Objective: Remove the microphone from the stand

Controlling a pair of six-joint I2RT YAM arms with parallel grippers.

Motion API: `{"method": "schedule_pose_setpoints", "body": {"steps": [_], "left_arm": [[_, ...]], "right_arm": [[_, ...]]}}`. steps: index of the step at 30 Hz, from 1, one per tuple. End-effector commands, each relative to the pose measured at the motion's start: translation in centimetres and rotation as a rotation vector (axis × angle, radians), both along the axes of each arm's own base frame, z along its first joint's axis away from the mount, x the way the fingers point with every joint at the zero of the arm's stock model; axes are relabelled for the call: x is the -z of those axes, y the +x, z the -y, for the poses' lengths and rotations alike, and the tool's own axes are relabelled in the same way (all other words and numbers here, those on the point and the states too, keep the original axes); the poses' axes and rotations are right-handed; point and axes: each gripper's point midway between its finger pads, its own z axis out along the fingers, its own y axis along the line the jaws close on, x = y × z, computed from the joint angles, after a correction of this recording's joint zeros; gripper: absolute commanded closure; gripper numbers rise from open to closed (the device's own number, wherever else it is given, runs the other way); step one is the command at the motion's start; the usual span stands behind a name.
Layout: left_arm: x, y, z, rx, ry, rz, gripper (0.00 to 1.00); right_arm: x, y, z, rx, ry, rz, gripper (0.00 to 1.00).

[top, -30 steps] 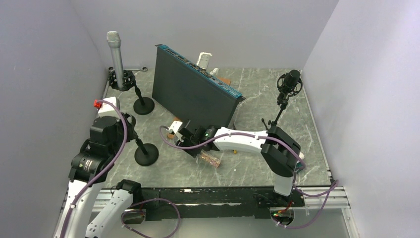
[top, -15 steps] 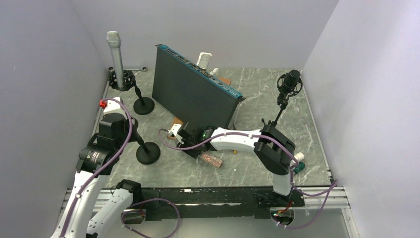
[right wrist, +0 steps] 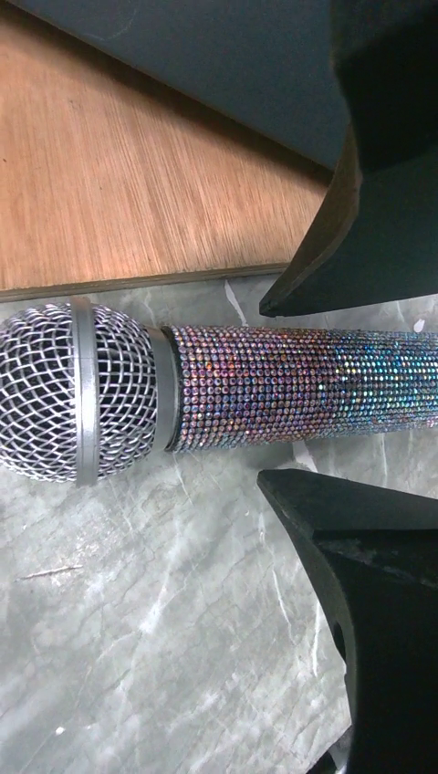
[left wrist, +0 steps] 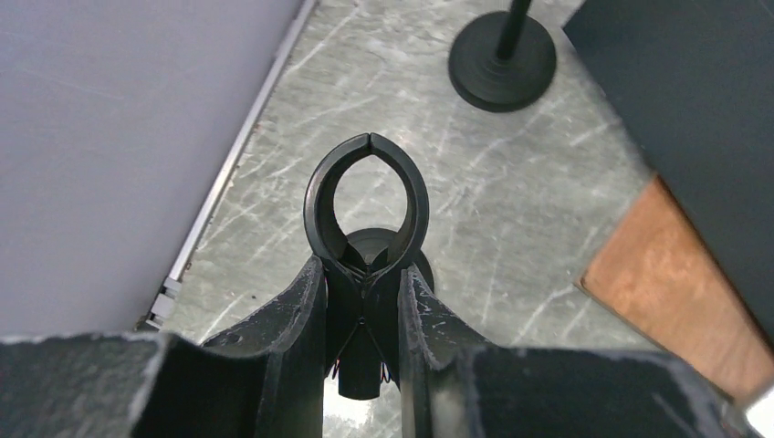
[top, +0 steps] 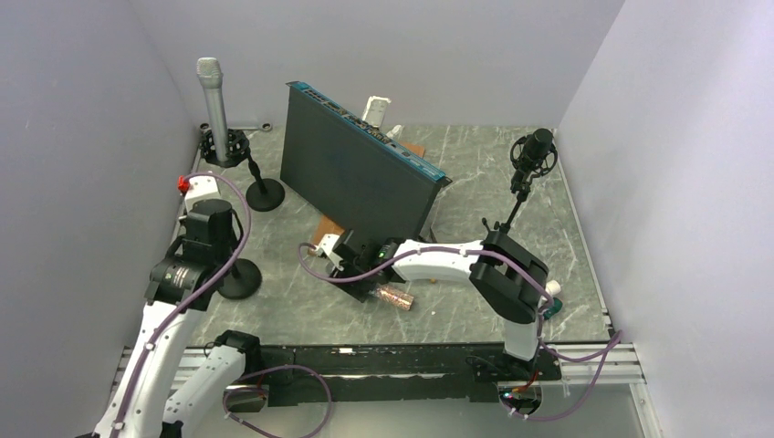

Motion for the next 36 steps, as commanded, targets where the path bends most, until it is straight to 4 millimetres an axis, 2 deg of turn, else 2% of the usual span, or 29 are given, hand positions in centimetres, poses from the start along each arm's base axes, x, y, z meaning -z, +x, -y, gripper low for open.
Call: {"method": "schedule_pose_setpoints", "body": {"steps": [1,5,6,7,8,13,18,19,20,24,27,28,32,35,36], "left_arm": [[-2.9,2.2,-2.5,-0.120,0.058,0.145,1.00],[-2.8,2.9,-4.6,-0.183,0.052,0.176,1.00],[-2.8,2.9,-5.2,-0.204,0.064,0.179,1.00],[-2.9,3.0,-5.7,-0.225,0.078,0.185,1.00],[-3.0,3.1,-6.1,-0.249,0.088,0.186,1.00],[-2.6,4.1,-7.2,-0.316,0.065,0.181,1.00],[-1.1,4.0,-8.5,-0.432,0.021,0.158,1.00],[-0.7,3.9,-8.7,-0.454,0.010,0.150,0.96],[-0.2,3.8,-8.9,-0.473,-0.003,0.141,0.87],[0.8,3.2,-9.5,-0.527,-0.047,0.120,0.39],[0.3,2.9,-9.6,-0.540,-0.050,0.120,0.04],[0.0,2.9,-9.6,-0.536,-0.051,0.122,0.01],[-2.4,3.6,-8.7,-0.459,-0.076,0.154,0.00],[-5.3,4.4,-7.4,-0.367,-0.117,0.218,0.00],[-7.0,4.8,-6.6,-0.307,-0.130,0.264,0.01]], "right_arm": [[-2.7,0.7,-1.4,-0.014,0.094,0.044,0.29],[-3.3,0.7,-1.5,-0.027,0.118,0.067,0.18],[-3.6,0.6,-1.6,-0.033,0.135,0.071,0.14],[-4.0,0.6,-1.7,-0.035,0.157,0.079,0.04],[-4.5,0.5,-1.7,-0.033,0.181,0.087,0.01],[-7.4,-0.9,-2.1,-0.085,0.346,0.108,0.00],[-10.1,-1.7,-1.8,-0.108,0.484,0.149,0.00],[-10.6,-1.8,-1.6,-0.104,0.497,0.161,0.00],[-10.8,-1.8,-1.4,-0.100,0.505,0.169,0.00],[-11.0,-1.7,-0.9,-0.083,0.507,0.186,0.00],[-11.3,-1.7,-0.7,-0.078,0.519,0.192,0.00],[-11.4,-1.8,-0.6,-0.079,0.523,0.193,0.00],[-11.7,-1.8,-0.4,-0.074,0.534,0.197,0.00],[-11.6,-1.7,-0.3,-0.066,0.529,0.202,0.00],[-11.6,-1.6,-0.3,-0.063,0.527,0.202,0.00]]}}
